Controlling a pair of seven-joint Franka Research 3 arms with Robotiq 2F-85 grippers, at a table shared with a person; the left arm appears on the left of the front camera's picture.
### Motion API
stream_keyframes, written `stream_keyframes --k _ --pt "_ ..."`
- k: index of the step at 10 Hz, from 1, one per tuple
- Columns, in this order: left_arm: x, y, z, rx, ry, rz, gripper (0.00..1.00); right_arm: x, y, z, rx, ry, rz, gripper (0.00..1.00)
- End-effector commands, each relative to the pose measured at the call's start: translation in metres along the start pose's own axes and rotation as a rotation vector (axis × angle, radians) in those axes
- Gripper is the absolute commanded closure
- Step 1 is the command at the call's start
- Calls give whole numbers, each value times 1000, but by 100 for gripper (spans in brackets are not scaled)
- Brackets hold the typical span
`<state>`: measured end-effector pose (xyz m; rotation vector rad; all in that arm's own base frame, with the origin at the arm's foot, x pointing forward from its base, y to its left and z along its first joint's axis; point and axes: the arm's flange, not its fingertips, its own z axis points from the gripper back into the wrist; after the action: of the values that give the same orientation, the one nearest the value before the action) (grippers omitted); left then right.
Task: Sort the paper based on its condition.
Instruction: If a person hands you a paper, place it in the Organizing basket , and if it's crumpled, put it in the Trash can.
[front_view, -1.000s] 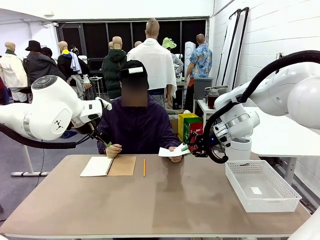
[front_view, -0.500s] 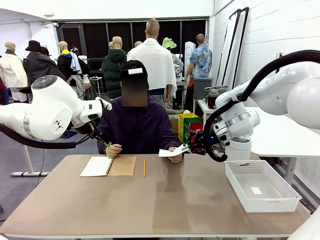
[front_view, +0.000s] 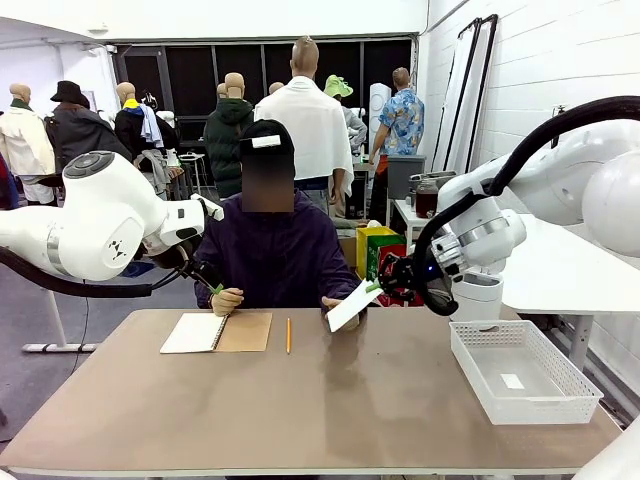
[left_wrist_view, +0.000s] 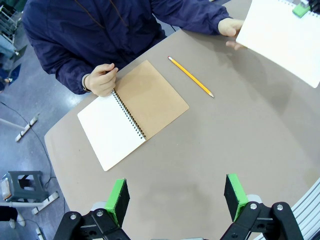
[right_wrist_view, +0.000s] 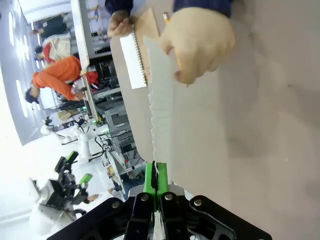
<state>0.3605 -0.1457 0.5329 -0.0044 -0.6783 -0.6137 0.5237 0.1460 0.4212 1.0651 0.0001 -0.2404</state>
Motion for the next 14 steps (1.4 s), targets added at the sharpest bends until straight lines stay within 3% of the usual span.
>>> stream_keyframes --k 1,5,8,10,11,14 --pt "2 2 0 -1 2 3 0 -14 6 36 -47 -23 166 100" --pt "2 2 0 -1 2 3 0 -49 -2 115 -416 -114 445 100" --pt "2 2 0 -1 2 3 0 -56 -17 150 -566 -150 427 100" --pt "2 2 0 -1 2 3 0 -61 -4 144 -687 -217 384 100" --pt "2 2 0 -1 2 3 0 -52 -17 158 -572 -141 444 100" --pt "2 2 0 -1 2 3 0 -52 -17 158 -572 -141 444 100"
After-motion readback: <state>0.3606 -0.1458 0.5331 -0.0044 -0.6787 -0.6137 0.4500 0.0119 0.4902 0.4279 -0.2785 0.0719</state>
